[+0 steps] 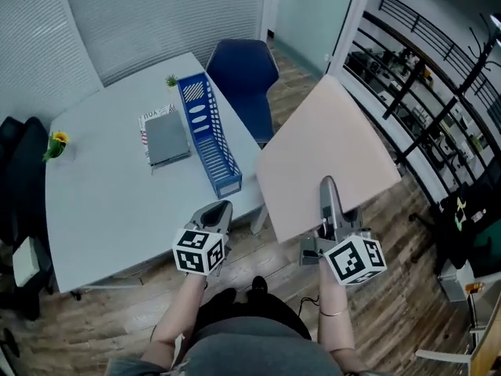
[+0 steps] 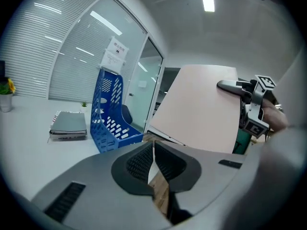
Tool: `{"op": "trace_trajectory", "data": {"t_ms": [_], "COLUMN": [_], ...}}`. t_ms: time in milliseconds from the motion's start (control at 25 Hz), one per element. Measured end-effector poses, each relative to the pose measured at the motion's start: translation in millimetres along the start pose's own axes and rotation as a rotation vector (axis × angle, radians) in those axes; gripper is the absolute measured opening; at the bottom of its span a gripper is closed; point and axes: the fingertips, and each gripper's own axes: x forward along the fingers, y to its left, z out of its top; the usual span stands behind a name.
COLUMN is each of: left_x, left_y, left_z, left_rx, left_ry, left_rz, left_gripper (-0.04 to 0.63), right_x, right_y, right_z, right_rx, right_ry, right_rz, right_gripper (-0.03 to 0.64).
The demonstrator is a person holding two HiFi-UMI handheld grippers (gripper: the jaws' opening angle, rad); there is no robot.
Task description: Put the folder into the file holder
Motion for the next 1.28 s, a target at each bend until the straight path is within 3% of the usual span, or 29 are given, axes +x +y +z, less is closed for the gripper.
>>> {"op": "trace_trajectory", "data": {"t_ms": [280,640,920,1280], "left_x": [-23.5,-70.9,-107.2,-133.7], "left_y": [28.3,55.9,76.0,96.8], "left_z": [7.0,1.6,-10.2,-18.9], "left_rx": [-0.043,-0.093,-0.143,-0.176], "left_ry": [-0.06,-0.105,-0.131,-0.155], "left_rz": [0.187,0.354,0.438,0.466], "left_gripper": [0.031,0.031,0.031,0.031], "right_x": [55.2,91.1,107.7,115.9], "right_y": [29.1,80.2,111.6,132.6], "right_z": [1.9,-5.6,-20.9,-29.5], "right_rx": [0.017,0.01,-0.054,-0.147], "right_ry": [0.036,0.063,0.087,0.08], "right_rz": [0.192,0.34,0.361,0.342], "right_gripper": [0.156,0.156,0.156,0.156]}}
